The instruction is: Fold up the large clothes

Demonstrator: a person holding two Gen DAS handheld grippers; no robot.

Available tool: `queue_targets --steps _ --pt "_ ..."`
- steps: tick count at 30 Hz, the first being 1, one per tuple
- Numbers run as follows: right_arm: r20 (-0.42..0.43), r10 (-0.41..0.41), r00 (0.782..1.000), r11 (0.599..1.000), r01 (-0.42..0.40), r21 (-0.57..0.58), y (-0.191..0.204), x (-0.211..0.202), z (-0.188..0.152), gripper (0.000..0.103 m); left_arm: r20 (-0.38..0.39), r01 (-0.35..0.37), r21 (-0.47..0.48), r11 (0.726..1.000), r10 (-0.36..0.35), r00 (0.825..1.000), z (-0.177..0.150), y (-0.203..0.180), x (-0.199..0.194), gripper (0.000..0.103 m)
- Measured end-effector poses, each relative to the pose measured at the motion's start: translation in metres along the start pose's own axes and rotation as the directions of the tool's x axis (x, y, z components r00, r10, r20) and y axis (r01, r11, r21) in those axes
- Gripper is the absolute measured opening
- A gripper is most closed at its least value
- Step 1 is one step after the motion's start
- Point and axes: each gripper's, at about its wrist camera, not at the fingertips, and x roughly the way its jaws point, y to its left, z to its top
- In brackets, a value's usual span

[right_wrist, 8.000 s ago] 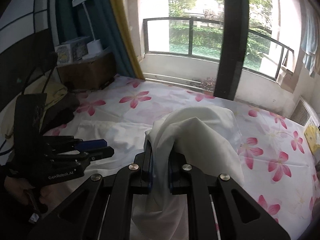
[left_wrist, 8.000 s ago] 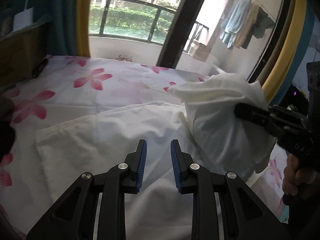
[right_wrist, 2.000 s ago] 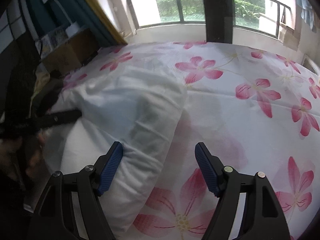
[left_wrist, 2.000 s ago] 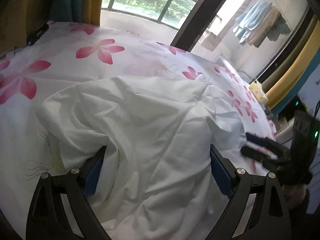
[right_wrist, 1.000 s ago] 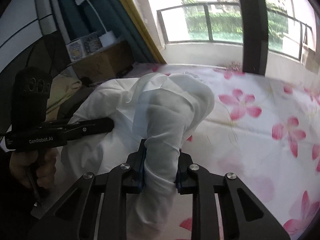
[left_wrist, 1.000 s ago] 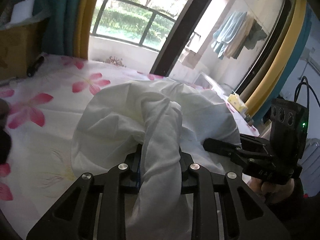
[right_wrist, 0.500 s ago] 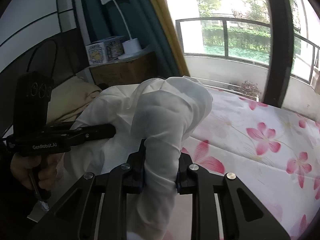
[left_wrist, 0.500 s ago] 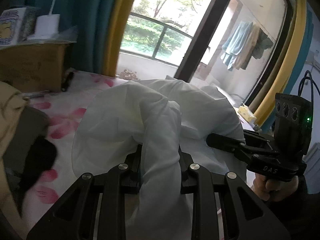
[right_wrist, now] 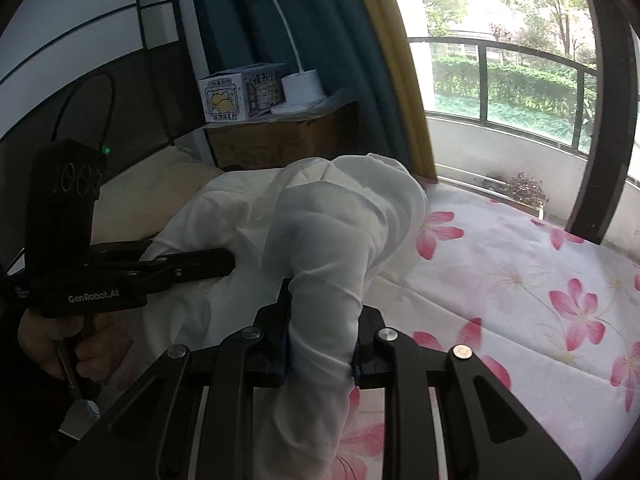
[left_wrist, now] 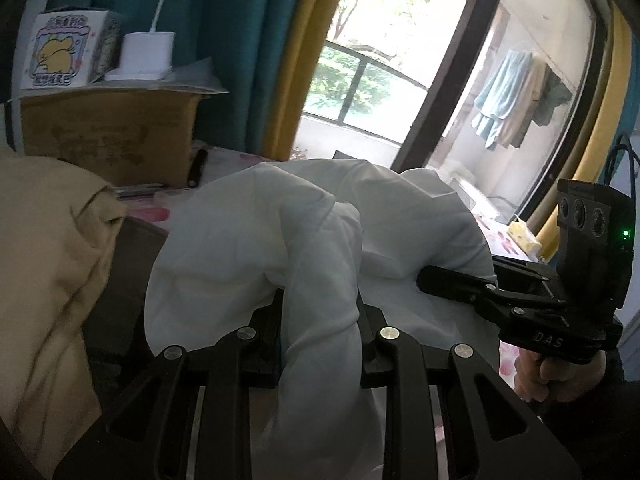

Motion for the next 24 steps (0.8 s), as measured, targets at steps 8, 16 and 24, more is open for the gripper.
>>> queue_targets --steps 8,16,24 --pt "-0.036 0.017 0.999 1.000 -0.016 0.014 0.004 0.033 0.002 0.022 -0.033 -0.046 -0.004 0.999 0.046 0.998 -0.006 0.019 0.010 0.027" --pt "-0.133 -0.038 0.990 0.996 0.048 0.075 -0.012 0.068 -0.011 0.036 -0.105 -0.046 -0.064 0.997 0.039 0.994 -0.016 0.038 0.038 0.036" --pt "-0.168 -0.104 0.980 0.991 0.117 0.069 -0.025 0.070 -0.019 0.063 -0.129 -0.070 -0.057 0.996 0.062 0.990 -0.013 0.036 0.035 0.048"
